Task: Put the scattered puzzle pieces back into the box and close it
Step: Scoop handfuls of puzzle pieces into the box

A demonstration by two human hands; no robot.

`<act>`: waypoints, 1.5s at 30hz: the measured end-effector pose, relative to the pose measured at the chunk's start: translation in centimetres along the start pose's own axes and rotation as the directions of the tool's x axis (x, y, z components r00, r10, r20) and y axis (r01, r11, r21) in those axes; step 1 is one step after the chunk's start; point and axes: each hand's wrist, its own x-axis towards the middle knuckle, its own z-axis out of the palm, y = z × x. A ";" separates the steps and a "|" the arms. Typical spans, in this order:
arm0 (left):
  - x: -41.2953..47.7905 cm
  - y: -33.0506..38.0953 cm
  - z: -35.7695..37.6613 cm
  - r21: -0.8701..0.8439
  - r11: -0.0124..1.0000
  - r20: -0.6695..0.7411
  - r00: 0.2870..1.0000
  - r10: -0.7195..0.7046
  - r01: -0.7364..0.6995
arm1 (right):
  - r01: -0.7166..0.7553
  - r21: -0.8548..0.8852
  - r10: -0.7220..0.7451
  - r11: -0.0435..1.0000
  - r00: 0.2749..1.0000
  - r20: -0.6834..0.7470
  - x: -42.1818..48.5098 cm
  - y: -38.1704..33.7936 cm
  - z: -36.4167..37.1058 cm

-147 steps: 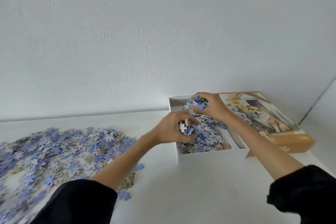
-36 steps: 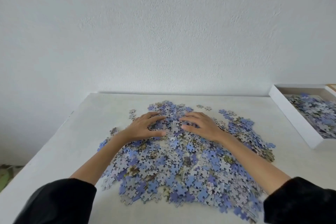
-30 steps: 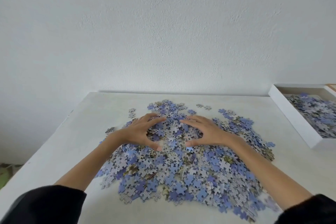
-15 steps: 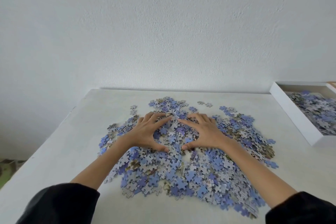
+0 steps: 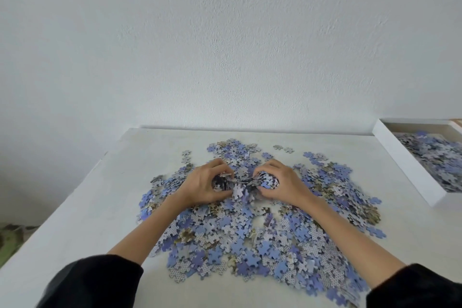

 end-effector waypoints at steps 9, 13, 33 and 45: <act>1.3 1.6 -0.8 -0.225 0.974 -0.141 0.990 -0.024 -0.009 | -0.019 0.163 0.033 0.986 0.996 -0.086 0.3 -0.1 -1.9; 2.2 3.1 -1.0 -0.297 0.953 -0.157 0.987 0.022 -0.069 | 0.054 0.182 -0.029 0.982 0.990 -0.139 0.1 -0.2 -3.8; 9.6 15.5 2.9 -0.404 0.892 -0.188 0.973 0.136 -0.202 | 0.114 0.156 -0.069 0.981 0.961 -0.268 -5.0 3.9 -16.3; 20.5 27.3 11.1 -0.482 0.837 -0.181 0.964 0.195 -0.259 | 0.041 0.115 0.000 0.992 0.941 -0.338 -11.9 13.5 -27.7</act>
